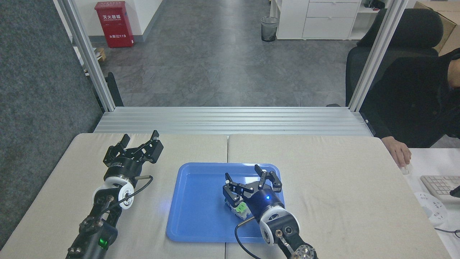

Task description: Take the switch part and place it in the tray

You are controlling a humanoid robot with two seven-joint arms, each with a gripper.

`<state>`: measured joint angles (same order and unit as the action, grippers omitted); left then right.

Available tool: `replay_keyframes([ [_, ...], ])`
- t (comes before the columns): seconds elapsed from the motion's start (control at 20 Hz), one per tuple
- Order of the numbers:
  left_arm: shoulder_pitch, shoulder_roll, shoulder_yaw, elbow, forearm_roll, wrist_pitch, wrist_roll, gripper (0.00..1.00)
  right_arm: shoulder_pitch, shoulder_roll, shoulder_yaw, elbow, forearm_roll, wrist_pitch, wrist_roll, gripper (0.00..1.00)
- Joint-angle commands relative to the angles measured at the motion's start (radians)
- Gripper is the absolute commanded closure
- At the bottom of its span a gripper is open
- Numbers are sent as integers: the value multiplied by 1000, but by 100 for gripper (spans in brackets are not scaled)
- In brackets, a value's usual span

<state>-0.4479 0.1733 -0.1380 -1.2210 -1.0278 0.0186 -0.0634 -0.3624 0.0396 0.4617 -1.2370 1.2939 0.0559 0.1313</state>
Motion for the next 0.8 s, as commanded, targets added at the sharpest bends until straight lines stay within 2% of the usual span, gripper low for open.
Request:
replay_keyframes([
  [0.0,0,0,0,0,0,0,0,0,-58,-65,-291,-1,-28,-34,-55,1],
  [0.1,0,0,0,0,0,0,0,0,-47,-113,-336,1,-74,-77,-56,1],
  [0.2,0,0,0,0,0,0,0,0,-33,-202,-353,2,-122,-93,-56,1],
  [0.3,0,0,0,0,0,0,0,0,-20,-253,-389,-1,-174,-96,-59,1],
  [0.45,0,0,0,0,0,0,0,0,29,-276,-451,1,-234,-100,-61,1],
  [0.6,0,0,0,0,0,0,0,0,36,-314,-451,2,-234,-105,-117,1],
  [0.75,0,0,0,0,0,0,0,0,36,-322,-449,2,-232,-105,-128,1],
])
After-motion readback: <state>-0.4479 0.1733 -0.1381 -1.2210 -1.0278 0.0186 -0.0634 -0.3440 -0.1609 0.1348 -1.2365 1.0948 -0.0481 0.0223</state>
